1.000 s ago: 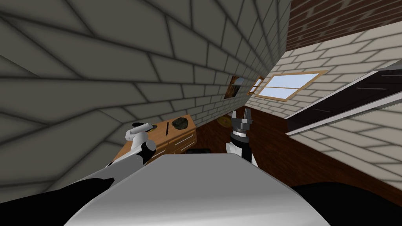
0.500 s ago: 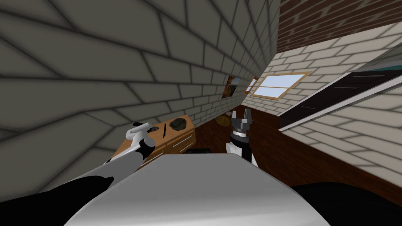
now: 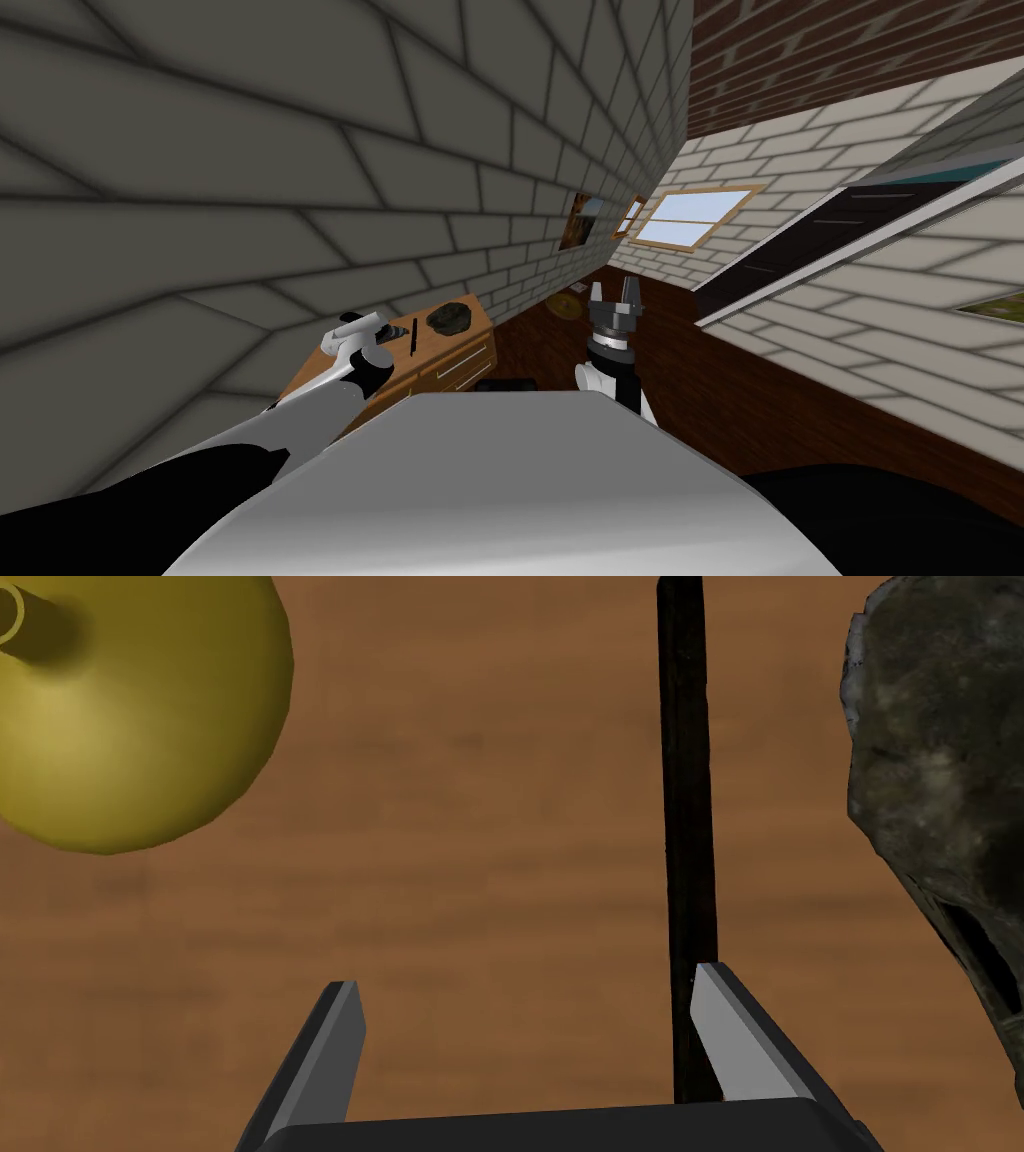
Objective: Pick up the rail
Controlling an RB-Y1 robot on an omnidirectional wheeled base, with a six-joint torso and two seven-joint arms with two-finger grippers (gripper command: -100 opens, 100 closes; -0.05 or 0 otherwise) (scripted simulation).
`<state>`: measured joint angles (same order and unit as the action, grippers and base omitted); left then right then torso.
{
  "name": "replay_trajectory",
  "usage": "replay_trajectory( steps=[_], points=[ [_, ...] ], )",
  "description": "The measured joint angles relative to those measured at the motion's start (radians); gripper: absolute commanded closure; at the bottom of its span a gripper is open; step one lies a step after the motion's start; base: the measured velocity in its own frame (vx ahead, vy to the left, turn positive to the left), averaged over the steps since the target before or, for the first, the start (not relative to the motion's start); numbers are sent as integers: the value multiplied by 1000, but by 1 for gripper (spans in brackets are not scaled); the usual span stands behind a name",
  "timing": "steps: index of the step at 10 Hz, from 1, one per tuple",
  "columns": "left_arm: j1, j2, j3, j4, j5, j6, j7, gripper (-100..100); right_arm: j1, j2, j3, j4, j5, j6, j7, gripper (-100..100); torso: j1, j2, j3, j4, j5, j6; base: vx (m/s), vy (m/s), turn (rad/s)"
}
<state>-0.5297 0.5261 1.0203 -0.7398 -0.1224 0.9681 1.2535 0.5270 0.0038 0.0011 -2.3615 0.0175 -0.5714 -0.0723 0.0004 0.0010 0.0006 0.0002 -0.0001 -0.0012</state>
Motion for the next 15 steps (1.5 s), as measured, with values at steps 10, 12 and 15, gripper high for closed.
replay_trajectory(
  steps=[10, 12, 15],
  points=[
    [-55, 39, 65, 153, -49, 157, 53, 0, 0, 0, 0, 0, 0, 0, 0, 0, 0, 0, 0, 0, 0, -1, 1, 4, -46],
    [-49, 36, 62, 171, -46, 137, 53, -100, 0, 0, 0, 0, 0, 0, 0, 0, 1, -1, -1, 0, 0, -1, 52, 29, 34],
    [-25, 2, 57, 156, -37, 110, 52, 100, 0, 0, 0, 0, 0, 0, 0, 0, 2, -2, -1, -1, 0, -1, 30, 22, 5]
  ],
)
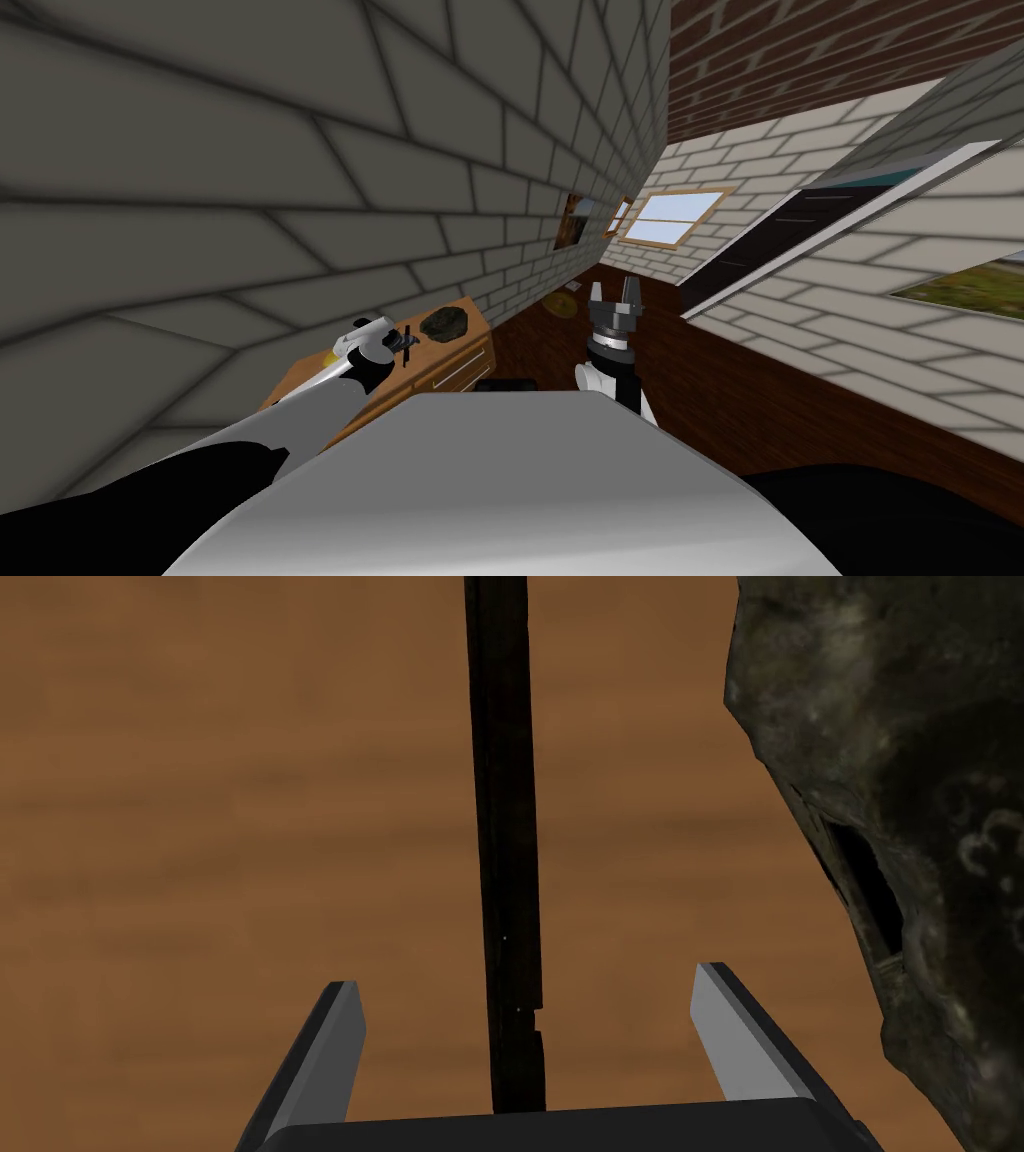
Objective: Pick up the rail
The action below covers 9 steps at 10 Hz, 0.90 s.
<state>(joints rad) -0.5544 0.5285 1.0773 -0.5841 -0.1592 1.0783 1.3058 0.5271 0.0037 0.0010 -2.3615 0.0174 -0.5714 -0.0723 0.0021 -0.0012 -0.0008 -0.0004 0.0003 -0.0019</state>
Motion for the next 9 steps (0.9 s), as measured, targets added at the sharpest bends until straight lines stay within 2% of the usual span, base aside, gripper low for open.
replay_trajectory(
  steps=[4, 5, 6, 7, 8, 9],
  points=[
    [0, 1, 0, 0, 0, 0, 0, 100, 0, 0, 0, 0, 0, 0, 0, 0, -1, 2, 1, 1, 0, 0, 0, 0, 0],
    [0, 1, 0, 0, 0, 0, 0, 0, 0, 0, 0, 0, 0, 0, 0, 0, -1, 2, 1, 1, 0, 0, 0, 0, 0],
    [0, 1, 0, 0, 0, 0, 0, 100, 0, 0, 0, 0, 0, 0, 0, 0, -1, 2, 1, 1, 0, 0, -48, -28, -48],
    [-17, 19, 1, 14, -7, 8, 3, 100, 0, 0, 0, 0, 0, 0, 0, 0, -3, 4, 3, 1, -1, 1, -85, -52, -39],
    [-24, 22, 3, -7, -11, 31, 4, 100, 0, 0, 0, 0, 0, 0, 0, 0, -5, 7, 4, 2, -1, 0, -38, -25, -2],
    [-24, 21, 4, -11, -12, 37, 4, 0, 0, 0, 0, 0, 0, 0, 0, 0, -4, 6, 3, 1, -1, 0, -6, -5, 2]
  ],
)
